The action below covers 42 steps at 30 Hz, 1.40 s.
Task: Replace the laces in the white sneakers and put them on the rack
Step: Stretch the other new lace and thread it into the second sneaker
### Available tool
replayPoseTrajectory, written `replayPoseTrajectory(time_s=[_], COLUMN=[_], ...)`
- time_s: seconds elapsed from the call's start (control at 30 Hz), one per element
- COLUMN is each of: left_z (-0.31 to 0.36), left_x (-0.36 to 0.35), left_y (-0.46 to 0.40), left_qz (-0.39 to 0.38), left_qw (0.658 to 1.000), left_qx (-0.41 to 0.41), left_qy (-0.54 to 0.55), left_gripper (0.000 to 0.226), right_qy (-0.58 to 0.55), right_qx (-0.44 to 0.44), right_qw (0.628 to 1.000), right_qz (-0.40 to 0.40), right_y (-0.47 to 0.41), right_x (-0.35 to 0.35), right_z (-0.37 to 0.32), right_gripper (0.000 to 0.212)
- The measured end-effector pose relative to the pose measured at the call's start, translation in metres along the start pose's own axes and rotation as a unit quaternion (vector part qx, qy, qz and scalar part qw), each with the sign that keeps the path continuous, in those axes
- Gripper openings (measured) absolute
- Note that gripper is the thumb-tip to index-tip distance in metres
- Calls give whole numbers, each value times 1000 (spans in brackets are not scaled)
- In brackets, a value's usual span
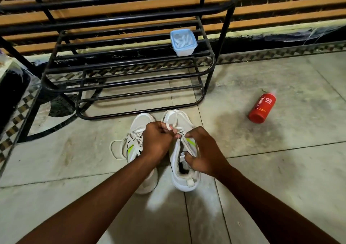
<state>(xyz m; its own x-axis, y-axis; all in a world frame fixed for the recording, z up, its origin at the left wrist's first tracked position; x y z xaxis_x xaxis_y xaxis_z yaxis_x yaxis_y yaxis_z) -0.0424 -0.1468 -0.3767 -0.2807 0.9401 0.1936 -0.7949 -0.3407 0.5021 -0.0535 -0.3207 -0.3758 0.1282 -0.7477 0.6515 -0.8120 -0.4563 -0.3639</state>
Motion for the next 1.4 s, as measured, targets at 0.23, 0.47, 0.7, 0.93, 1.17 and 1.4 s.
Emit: replayPoseTrajectory(time_s=[0.23, 0.47, 0.7, 0.93, 1.17, 1.4], left_z=[-9, -24, -20, -19, -16, -19], left_x=[-6, -11, -18, -17, -19, -23], left_y=[6, 3, 8, 8, 5, 2], left_qz=[98, 106, 102, 124, 94, 75], left_qw=[993, 994, 995, 992, 987, 992], left_qx=[-27, 6, 1, -7, -45, -25], left_qy=[-50, -8, 20, -15, -119, -98], left_gripper=[12, 16, 21, 22, 30, 18], right_qy=[9, -83, -119, -96, -85, -61], right_qx=[-100, -168, -188, -167, -163, -128], right_qw=[991, 969, 958, 970, 972, 980], right_qz=[88, 163, 179, 148, 149, 136], right_y=[15, 35, 40, 38, 37, 31], right_x=[-9, -6, -5, -6, -6, -3], right_z=[2, 13, 18, 14, 11, 7], right_gripper=[41, 35, 34, 39, 38, 36])
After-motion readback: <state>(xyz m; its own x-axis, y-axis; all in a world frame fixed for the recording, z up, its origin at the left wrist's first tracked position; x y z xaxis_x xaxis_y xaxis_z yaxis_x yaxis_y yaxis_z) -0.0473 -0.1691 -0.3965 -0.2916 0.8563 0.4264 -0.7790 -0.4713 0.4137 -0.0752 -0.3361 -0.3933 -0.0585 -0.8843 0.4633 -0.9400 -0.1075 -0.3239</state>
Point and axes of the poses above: each hand's wrist, its own y-axis away from the middle knuckle, its own x-axis out of the back of the hand, z = x × y, the point moved 7 cm from there along -y, towards the middle knuckle, and after that the axes turned 11 degrees about x, right-handed, at the moved point
